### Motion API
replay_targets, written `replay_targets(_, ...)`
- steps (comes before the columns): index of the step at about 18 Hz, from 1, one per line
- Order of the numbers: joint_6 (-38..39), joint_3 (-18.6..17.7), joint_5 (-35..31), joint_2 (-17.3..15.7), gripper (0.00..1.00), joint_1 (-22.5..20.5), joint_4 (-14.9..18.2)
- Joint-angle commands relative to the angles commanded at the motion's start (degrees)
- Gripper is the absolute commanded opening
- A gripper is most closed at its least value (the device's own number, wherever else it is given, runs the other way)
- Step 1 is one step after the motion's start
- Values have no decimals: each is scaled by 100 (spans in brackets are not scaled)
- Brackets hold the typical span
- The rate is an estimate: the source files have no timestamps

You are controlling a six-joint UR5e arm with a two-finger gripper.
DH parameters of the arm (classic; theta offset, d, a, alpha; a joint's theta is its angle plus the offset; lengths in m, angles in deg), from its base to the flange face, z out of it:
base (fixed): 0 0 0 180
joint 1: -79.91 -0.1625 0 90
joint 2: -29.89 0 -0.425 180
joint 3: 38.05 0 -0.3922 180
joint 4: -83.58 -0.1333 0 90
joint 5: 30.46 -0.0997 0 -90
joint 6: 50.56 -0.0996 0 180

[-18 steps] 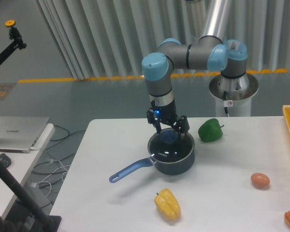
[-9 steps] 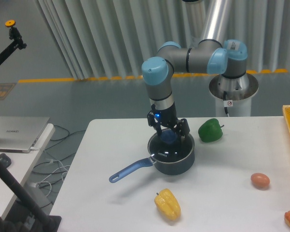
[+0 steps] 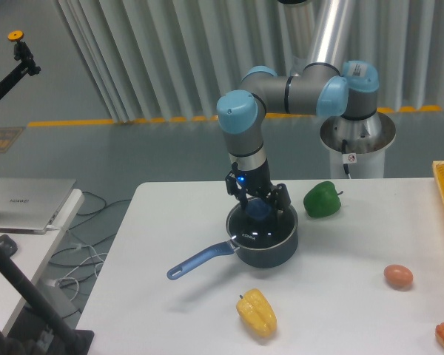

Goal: Open the lid
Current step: 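Close the gripper on the blue lid knob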

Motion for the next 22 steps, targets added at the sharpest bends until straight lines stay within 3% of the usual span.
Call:
replay_targets(7, 0, 0, 9, 53, 100, 35, -70)
replay_targets(12, -70, 0, 17, 53, 82, 35, -70)
replay_targets(14, -70, 0, 18, 53, 69, 44, -70)
replay_targets(22, -62, 0, 18, 44, 59, 53, -62)
